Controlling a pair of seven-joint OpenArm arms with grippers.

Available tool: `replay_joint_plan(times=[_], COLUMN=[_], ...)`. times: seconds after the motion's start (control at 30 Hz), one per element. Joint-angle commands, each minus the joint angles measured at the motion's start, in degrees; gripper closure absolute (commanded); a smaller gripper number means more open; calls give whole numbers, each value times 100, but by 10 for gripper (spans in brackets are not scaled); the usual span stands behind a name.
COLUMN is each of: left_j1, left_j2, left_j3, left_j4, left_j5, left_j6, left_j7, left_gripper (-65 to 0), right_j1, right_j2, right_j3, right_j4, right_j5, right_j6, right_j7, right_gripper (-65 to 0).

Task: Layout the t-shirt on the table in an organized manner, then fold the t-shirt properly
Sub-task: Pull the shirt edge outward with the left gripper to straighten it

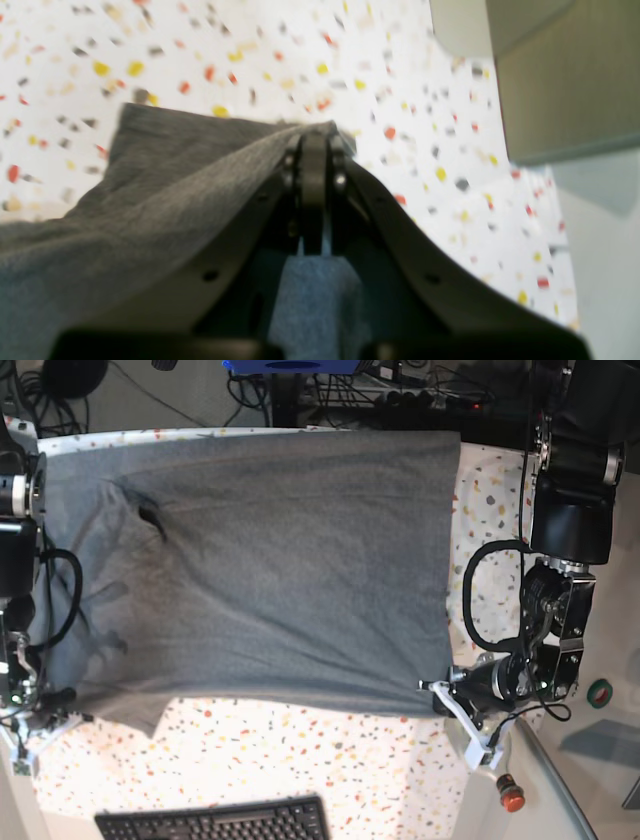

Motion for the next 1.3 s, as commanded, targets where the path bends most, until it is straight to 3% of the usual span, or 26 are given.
replay_joint_plan(times=[0.0,0.23,0.33,0.47,0.53,0.57,0.63,0.7,0.77,0.8,0.87,0.93,1.03,1.17,1.27], left_j1=[-186,-274,-380,-617,-758,-793,-863,-890,-916,-951,-1030,-960,-512,833,2073], left_j2=[72,713,836,863,863,863,854,828,828,819,819,872,915,898,898], left_j3=[-66,-101,-93,-84,-84,-93,-93,-93,-110,-119,-295,-690,-1218,-2123,-2721], left_j4=[85,-232,-522,-1225,-1568,-1717,-1832,-1849,-1832,-1814,-1726,-1436,-495,1333,2432], left_j5=[195,1733,2041,2120,2120,2120,2120,2120,2094,2067,2059,2050,1689,863,511], left_j6=[20,3,3,12,12,20,20,20,20,20,20,20,-6,-6,-15], left_j7=[-105,-131,-483,-834,-966,-1080,-1335,-1476,-1564,-1590,-1564,-1537,-1036,-140,221], left_gripper=[0,0,0,0,0,-53,-245,-439,-609,-650,-650,-650,-650,-650,-650], right_j1=[223,372,469,495,504,530,548,565,574,574,486,258,-243,-1140,-1817], right_j2=[115,115,115,115,124,124,212,264,282,282,370,396,370,-122,-483], right_j3=[-20,-90,-90,-99,-99,-99,-73,-55,-55,-55,-38,59,780,2266,3031], right_j4=[95,-819,-1285,-1443,-1443,-1443,-1434,-1434,-1417,-1391,-1127,-599,719,2724,3875], right_j5=[-16,-16,-16,-16,-16,-16,-16,-16,-16,-16,2,11,20,2,2], right_j6=[-22,-22,-22,-66,-75,-75,-75,-75,-75,-75,-75,-75,-75,-75,-66], right_j7=[291,1390,1759,1829,1829,1829,1829,1829,1829,1821,1768,1390,423,-993,-1590], right_gripper=[0,0,0,0,-116,-186,-284,-329,-327,-327,-327,-329,-332,-333,-333])
